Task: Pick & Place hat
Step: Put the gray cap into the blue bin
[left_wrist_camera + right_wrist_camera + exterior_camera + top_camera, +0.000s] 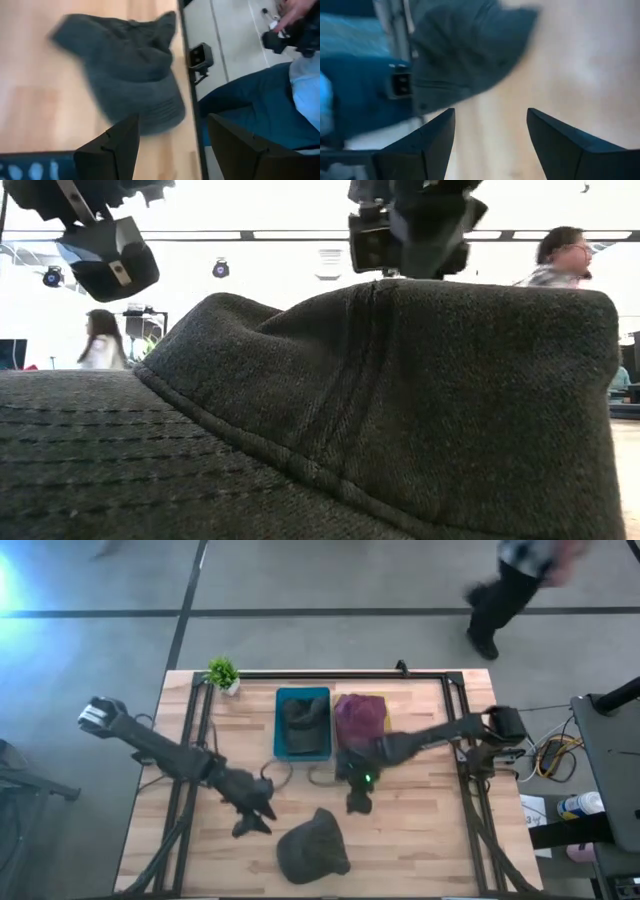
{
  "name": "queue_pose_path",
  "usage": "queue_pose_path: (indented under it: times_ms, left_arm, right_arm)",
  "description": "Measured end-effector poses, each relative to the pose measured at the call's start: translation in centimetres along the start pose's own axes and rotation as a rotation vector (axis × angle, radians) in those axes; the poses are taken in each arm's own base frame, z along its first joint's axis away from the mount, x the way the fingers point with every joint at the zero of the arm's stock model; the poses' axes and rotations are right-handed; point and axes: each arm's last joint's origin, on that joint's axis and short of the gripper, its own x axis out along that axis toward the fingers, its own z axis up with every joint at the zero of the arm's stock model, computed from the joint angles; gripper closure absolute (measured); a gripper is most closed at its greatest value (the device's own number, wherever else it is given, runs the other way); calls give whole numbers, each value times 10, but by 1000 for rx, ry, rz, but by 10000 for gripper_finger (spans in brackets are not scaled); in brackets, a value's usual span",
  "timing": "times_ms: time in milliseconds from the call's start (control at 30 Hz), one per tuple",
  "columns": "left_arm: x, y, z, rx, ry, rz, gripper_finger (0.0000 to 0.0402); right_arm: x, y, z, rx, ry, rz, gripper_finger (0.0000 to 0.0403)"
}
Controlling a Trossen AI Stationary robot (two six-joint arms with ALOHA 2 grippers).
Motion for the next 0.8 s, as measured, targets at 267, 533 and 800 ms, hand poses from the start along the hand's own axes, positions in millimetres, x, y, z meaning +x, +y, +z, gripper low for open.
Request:
queue_pose_path:
  times_ms: [267,533,800]
  left_arm:
    - [67,-21,-3,30,107,-6,179]
    - [121,-19,-9,39,197,64,179]
    - [158,-16,-4,20,192,107,179]
  right_arm:
    - [60,20,-67,242,-82,104,163]
    - [77,28,-94,426,-268,51,161]
    - [93,29,-93,487,-303,42,161]
